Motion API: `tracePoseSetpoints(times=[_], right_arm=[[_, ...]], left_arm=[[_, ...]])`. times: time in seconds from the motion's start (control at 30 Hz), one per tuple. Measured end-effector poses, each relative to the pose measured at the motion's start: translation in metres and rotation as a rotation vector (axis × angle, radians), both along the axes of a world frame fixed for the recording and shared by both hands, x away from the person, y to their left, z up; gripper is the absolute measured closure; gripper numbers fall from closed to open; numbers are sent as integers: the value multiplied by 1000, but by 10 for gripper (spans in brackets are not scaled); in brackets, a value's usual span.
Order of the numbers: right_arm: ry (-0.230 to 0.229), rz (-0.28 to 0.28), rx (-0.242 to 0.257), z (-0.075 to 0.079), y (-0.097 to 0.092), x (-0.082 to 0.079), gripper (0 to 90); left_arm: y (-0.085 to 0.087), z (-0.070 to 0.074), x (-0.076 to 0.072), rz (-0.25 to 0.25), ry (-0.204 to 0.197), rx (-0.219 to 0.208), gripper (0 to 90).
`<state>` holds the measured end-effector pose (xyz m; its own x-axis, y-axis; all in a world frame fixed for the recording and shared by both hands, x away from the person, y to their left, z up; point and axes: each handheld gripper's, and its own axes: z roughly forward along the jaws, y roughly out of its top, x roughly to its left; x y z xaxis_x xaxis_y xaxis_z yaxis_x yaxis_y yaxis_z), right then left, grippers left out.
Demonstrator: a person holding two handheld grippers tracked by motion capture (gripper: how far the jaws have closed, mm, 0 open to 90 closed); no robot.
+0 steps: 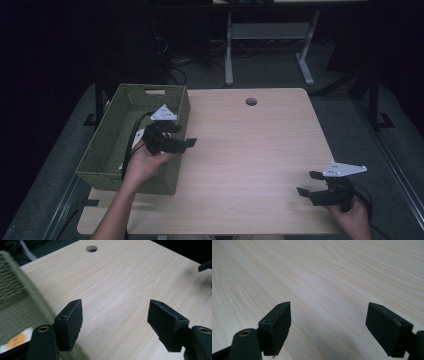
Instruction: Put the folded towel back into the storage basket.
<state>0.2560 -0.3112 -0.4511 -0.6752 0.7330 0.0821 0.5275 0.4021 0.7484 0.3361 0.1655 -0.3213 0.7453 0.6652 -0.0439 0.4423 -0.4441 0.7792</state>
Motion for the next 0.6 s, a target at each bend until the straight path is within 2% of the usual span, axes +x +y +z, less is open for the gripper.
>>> tracePoseSetpoints(times=[0.23, 0.43, 0.6], right_arm=[[-2, -8, 8, 1, -2, -1, 199], [-1, -16, 12, 3, -3, -3, 199], [-12, -13, 9, 4, -3, -4, 199]], left_arm=[[-39, -19, -16, -50, -9, -12, 278], [-70, -37, -30, -93, 4, -55, 271], [-99, -64, -45, -120, 18, -86, 263]])
